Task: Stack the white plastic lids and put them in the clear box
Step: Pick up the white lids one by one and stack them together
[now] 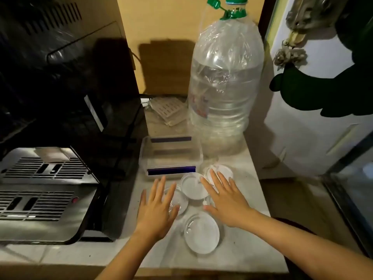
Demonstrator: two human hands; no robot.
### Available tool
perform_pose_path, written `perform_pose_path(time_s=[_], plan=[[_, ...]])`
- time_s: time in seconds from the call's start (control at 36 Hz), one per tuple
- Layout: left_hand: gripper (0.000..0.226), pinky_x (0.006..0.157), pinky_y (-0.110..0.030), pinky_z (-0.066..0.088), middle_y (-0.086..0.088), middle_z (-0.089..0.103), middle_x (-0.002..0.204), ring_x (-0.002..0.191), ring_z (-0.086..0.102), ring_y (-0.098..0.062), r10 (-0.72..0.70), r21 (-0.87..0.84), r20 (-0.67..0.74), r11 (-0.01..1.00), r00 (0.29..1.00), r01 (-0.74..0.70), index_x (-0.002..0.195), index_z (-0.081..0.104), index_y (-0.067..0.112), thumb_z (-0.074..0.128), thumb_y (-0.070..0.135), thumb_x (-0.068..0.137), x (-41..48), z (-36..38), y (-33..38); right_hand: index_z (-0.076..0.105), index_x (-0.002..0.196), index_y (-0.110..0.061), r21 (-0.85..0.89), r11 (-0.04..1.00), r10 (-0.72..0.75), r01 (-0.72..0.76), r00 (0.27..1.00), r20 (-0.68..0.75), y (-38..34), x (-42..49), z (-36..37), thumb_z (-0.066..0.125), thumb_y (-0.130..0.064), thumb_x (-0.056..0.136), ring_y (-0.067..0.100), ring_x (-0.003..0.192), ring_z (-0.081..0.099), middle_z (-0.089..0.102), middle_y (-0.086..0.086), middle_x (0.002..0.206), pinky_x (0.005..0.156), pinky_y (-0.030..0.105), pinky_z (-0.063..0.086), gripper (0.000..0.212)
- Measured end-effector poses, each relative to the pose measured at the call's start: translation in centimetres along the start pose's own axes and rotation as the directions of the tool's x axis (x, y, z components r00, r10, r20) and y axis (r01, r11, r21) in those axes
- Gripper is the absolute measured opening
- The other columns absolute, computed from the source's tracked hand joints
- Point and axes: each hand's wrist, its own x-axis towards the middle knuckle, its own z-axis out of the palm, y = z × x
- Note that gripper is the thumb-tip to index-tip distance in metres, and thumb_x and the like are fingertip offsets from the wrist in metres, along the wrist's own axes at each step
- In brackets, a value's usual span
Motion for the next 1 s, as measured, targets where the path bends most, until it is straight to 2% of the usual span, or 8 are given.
perform_pose_path(time_s=[0.06,0.14,0.28,0.33,0.39,0.44,0.75,1.0], plan=[[0.105,0.109,-0.043,-0.014,0.003,-0.039,0.139,0.126,-0.034,-0.018,-0.017,-0.007,0.067,1.000,0.998,0.018,0.127,-0.032,0.029,-0.045,0.071,0.032,-0.3,0.3,0.1,-0.018,0.144,-0.023,-0.030,1.000,0.004,-0.003,0.999,0.037,0.0,0.6,0.2,0.032,-0.052,0.092,0.030,0.143,-0.019,-0.028,0.006,0.152,0.116,0.045,-0.008,0.078],[0.121,0.111,-0.044,-0.013,-0.001,-0.026,0.153,0.124,-0.034,-0.018,-0.028,-0.015,0.113,0.999,0.993,0.030,0.139,-0.023,0.030,-0.047,0.071,0.028,0.1,1.6,-0.4,-0.017,0.144,-0.024,-0.047,0.999,0.011,-0.006,0.995,0.100,-0.2,2.2,0.4,0.035,-0.051,0.092,0.031,0.144,-0.016,-0.019,0.011,0.156,0.117,0.046,-0.005,0.079],[0.125,0.113,-0.041,-0.011,-0.001,-0.025,0.154,0.139,-0.024,-0.020,-0.043,0.003,0.225,0.999,0.973,0.044,0.141,-0.019,0.029,-0.047,0.069,0.026,0.3,2.4,-0.9,-0.007,0.147,-0.018,0.108,0.993,0.036,-0.055,0.984,0.172,-1.3,5.0,-0.4,0.047,-0.054,0.086,0.027,0.146,-0.007,-0.007,0.010,0.158,0.117,0.046,0.001,0.089],[0.111,0.114,-0.041,-0.009,-0.001,-0.025,0.154,0.141,-0.020,-0.021,-0.055,-0.006,0.244,0.998,0.968,0.058,0.141,-0.019,0.028,-0.040,0.072,0.041,0.3,2.7,-1.0,0.008,0.146,-0.013,0.178,0.980,0.058,-0.084,0.987,0.147,-1.8,6.0,-0.8,0.055,-0.056,0.080,0.028,0.144,0.009,0.011,0.012,0.157,0.116,0.045,0.014,0.092],[0.076,0.114,-0.042,-0.009,-0.002,-0.024,0.154,0.141,-0.020,-0.021,-0.077,0.009,0.256,0.997,0.964,0.077,0.142,-0.018,0.028,-0.013,0.067,0.077,0.3,2.7,-1.0,0.024,0.139,-0.009,0.223,0.968,0.089,-0.115,0.988,0.123,-2.2,6.7,-1.1,0.062,-0.057,0.074,0.029,0.136,0.027,0.030,0.012,0.149,0.109,0.042,0.028,0.089],[0.062,0.114,-0.042,-0.009,-0.001,-0.024,0.154,0.142,-0.019,-0.021,-0.095,0.014,0.264,0.995,0.960,0.094,0.142,-0.016,0.027,0.009,0.053,0.092,0.3,2.7,-1.1,0.032,0.133,-0.007,0.226,0.964,0.112,-0.141,0.984,0.138,-2.5,7.2,-1.3,0.066,-0.058,0.070,0.029,0.130,0.035,0.038,0.013,0.142,0.104,0.041,0.034,0.089],[0.061,0.116,-0.039,-0.005,-0.001,-0.017,0.156,0.143,-0.015,-0.020,-0.140,-0.118,0.229,0.978,0.963,0.170,0.142,-0.013,0.032,0.015,0.052,0.093,0.3,2.2,-1.4,0.025,0.138,-0.008,0.231,0.962,0.124,-0.143,0.988,0.097,-2.9,7.2,-1.3,0.074,-0.050,0.064,0.030,0.130,0.036,0.041,0.013,0.141,0.103,0.039,0.036,0.098],[0.064,0.115,-0.043,0.015,-0.003,0.006,0.158,0.144,0.007,-0.024,-0.233,-0.471,0.140,0.839,0.962,0.272,0.144,0.004,0.031,0.029,0.055,0.090,0.9,-0.1,-0.5,0.002,0.147,-0.019,0.332,0.943,-0.052,0.035,0.998,0.043,-3.0,4.1,-2.7,0.076,-0.043,0.065,0.023,0.141,0.019,0.021,0.006,0.153,0.113,0.033,0.023,0.113]])
